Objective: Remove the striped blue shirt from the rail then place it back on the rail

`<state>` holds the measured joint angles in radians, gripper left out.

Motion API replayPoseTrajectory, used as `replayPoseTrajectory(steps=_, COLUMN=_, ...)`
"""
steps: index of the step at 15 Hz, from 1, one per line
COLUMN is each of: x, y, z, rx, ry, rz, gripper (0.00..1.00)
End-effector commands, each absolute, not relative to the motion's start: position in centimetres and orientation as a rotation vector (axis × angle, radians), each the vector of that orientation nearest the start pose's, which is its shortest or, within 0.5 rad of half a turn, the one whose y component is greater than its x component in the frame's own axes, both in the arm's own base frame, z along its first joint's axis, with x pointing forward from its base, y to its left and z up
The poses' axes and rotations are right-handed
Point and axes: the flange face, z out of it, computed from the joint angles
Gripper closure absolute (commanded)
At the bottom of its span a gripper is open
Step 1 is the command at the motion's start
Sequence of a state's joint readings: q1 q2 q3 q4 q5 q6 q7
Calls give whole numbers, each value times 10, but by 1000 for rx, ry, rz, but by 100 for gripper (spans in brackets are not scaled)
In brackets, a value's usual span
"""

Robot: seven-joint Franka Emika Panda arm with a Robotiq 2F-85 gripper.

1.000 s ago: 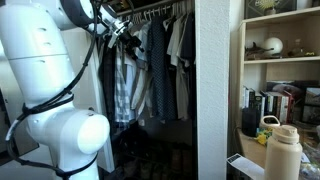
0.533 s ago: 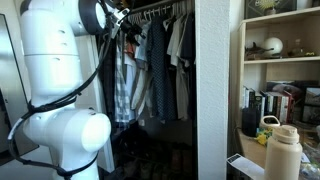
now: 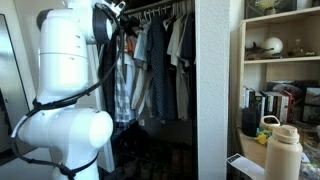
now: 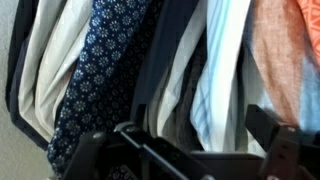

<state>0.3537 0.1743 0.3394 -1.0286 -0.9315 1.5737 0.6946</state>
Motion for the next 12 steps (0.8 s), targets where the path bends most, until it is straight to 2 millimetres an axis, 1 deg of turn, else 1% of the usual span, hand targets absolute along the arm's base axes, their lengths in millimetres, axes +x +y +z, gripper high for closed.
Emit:
replayPoseTrajectory(steps=1, x=510, y=273, z=841, rx=-3229, ry=326, rz=-1489, gripper=0)
replayPoseTrajectory(steps=4, x=513, y=267, z=852, rx=-3219, ry=334, rz=-1520, gripper=0)
replayPoseTrajectory(steps=10, x=530, y=251, z=859, rx=-3219, ry=352, rz=-1535, gripper=0)
replayPoseTrajectory(steps=12, x=538, y=247, z=859, rx=-3214, ry=305, rz=-1531, gripper=0)
